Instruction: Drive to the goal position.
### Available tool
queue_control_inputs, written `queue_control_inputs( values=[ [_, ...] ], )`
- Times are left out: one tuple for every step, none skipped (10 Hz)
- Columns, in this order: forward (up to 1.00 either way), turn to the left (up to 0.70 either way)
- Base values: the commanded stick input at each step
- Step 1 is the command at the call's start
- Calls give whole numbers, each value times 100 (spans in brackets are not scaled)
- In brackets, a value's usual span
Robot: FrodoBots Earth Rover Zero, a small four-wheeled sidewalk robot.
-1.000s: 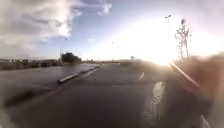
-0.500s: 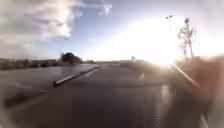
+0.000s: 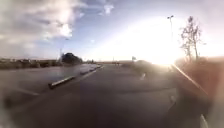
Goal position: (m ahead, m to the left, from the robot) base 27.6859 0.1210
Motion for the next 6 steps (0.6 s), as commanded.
queue_control_inputs(
  values=[
    [70,-6],
    [70,-2],
    [70,0],
    [70,-1],
    [70,-9],
    [70,-14]
  ],
)
